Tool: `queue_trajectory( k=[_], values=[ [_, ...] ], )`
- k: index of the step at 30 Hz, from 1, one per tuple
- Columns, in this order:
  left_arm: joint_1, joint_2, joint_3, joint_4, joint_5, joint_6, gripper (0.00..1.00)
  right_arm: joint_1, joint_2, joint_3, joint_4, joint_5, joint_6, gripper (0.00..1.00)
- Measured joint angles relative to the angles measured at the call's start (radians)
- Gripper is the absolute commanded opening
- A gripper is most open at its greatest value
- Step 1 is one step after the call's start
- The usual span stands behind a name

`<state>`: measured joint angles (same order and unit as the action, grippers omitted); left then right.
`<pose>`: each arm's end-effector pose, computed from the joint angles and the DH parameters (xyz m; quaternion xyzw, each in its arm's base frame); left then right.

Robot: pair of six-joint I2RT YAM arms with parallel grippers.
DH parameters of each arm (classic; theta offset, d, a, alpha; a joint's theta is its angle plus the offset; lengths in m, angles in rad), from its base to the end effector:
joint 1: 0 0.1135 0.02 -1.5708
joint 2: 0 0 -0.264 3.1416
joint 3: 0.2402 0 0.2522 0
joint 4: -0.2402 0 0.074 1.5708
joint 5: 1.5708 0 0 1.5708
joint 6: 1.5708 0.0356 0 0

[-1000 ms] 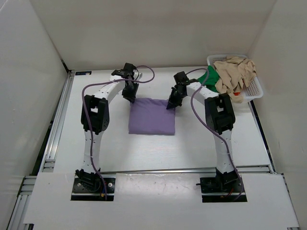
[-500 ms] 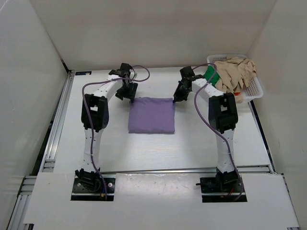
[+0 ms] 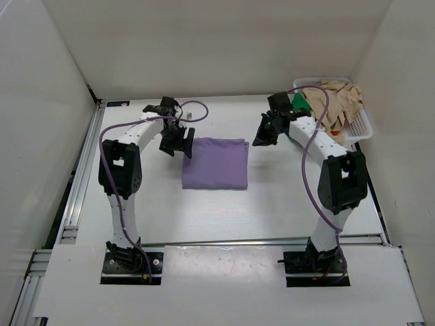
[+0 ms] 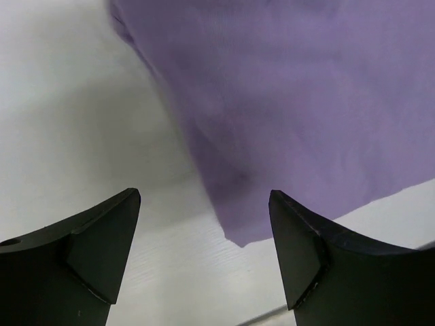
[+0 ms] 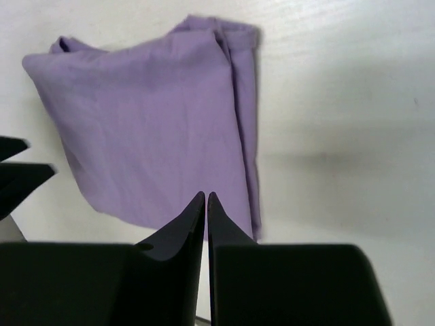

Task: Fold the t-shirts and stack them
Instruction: Put the neatly folded tshirt into the corner of the board with the left arm

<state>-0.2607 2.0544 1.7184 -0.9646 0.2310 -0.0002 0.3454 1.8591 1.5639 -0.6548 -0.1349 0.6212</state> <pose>0.4064 -0.1169 0.2184 0.1432 0.9739 -0.1306 0.1178 0.3846 0.1435 0.2639 0.1102 0.9439 0.1984 0.2400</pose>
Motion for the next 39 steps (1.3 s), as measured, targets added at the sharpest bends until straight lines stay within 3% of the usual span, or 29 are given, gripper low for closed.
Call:
queue_trajectory(
  k=[4,8,12,13,14,20,24,33,39],
  values=[
    [-0.003,0.099,-0.04,-0.024,0.055,-0.001,0.83,0.0,-0.08,-0.092,-0.004,0.0,-0.006,0.08],
    [-0.009,0.121,-0.032,-0.047,0.103,-0.006,0.7,0.0,-0.132,-0.168,-0.022,0.006,-0.018,0.08],
    [-0.021,0.15,-0.015,-0.056,0.161,-0.009,0.4,0.0,-0.208,-0.24,-0.043,0.03,-0.024,0.09],
    [-0.023,0.159,-0.009,-0.058,0.174,-0.01,0.29,-0.002,-0.23,-0.253,-0.048,0.035,-0.025,0.09],
    [-0.024,0.17,0.0,-0.063,0.184,-0.01,0.1,-0.004,-0.251,-0.262,-0.054,0.041,-0.025,0.09],
    [0.005,0.198,0.043,-0.09,0.21,-0.008,0.1,-0.035,-0.326,-0.27,-0.06,0.081,-0.025,0.1],
    [0.09,0.199,0.101,-0.106,0.156,-0.007,0.1,-0.051,-0.344,-0.27,-0.078,0.107,-0.027,0.1],
    [0.378,0.249,0.307,-0.09,-0.08,-0.004,0.1,-0.071,-0.346,-0.269,-0.122,0.146,-0.034,0.12],
    [0.496,0.351,0.39,0.0,-0.256,-0.004,0.1,-0.071,-0.342,-0.237,-0.187,0.168,-0.043,0.12]
  ],
)
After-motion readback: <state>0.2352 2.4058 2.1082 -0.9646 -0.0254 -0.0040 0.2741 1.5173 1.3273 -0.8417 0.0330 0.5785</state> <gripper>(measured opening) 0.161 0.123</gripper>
